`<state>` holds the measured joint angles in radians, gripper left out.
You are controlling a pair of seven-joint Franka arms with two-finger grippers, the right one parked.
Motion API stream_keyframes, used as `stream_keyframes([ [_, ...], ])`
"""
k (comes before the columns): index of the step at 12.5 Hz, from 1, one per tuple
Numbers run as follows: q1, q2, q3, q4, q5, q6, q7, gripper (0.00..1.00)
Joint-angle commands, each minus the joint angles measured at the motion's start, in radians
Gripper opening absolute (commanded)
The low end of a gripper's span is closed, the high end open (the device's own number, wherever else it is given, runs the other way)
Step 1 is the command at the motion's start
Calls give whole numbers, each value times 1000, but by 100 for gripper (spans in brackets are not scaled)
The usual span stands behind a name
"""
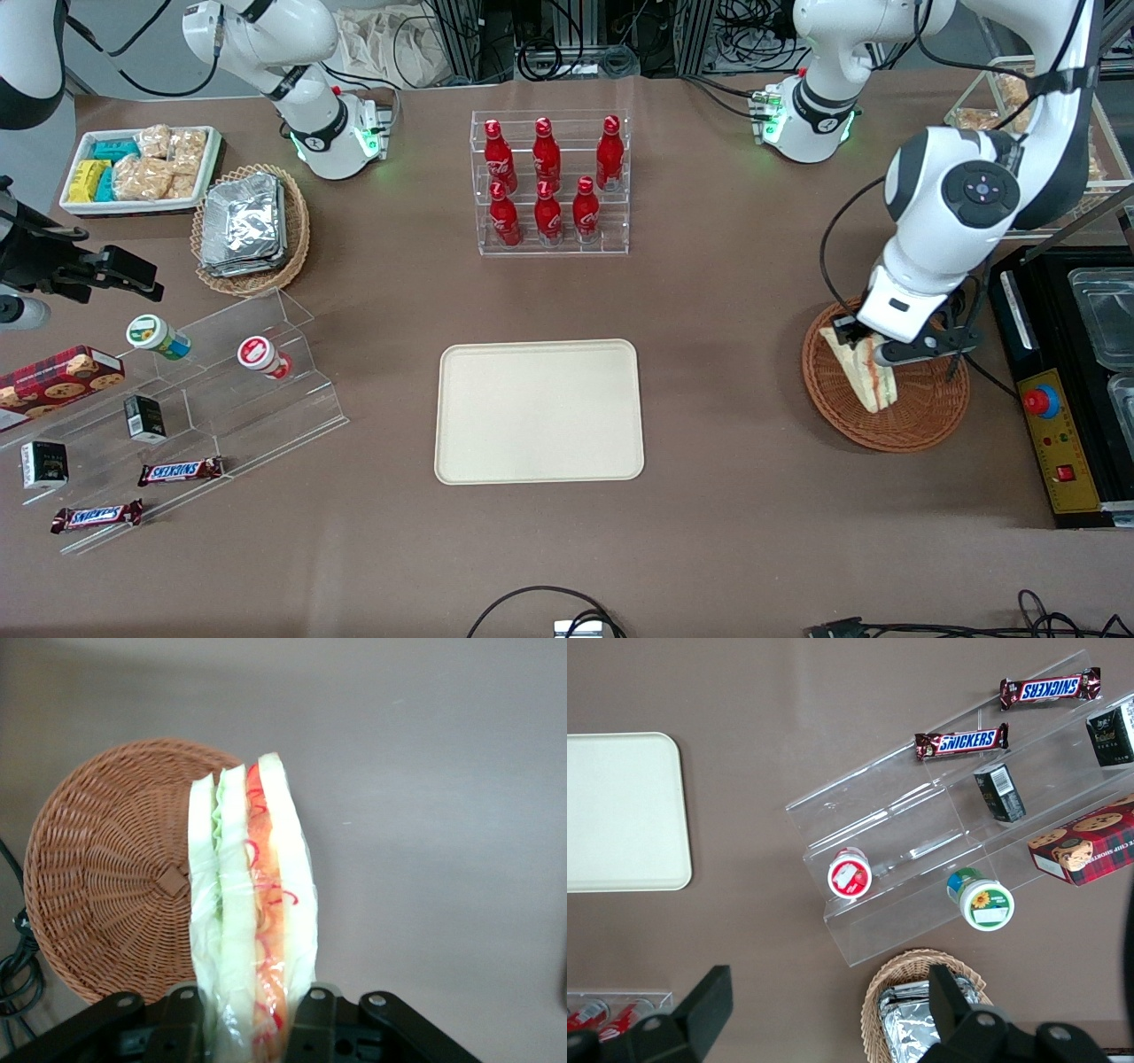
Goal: Place sandwich from basket to tray
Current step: 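Lift the sandwich and carry it with the left gripper over the tray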
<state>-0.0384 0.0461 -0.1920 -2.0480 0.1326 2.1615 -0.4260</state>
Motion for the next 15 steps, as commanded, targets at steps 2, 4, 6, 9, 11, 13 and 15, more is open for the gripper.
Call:
stream_keyframes([
  [2, -3, 40, -91, 196, -13, -156, -3, 27],
  [4, -3, 96, -151, 302, -13, -221, -8, 27],
  [6, -3, 147, -213, 370, -4, -247, -23, 27],
  [9, -44, 191, -262, 420, 1, -238, -97, 28],
  [11, -99, 219, -262, 437, 10, -226, -105, 30],
  [13, -115, 250, -264, 440, 10, -217, -103, 30],
  [15, -167, 287, -264, 450, 70, -161, -108, 29],
])
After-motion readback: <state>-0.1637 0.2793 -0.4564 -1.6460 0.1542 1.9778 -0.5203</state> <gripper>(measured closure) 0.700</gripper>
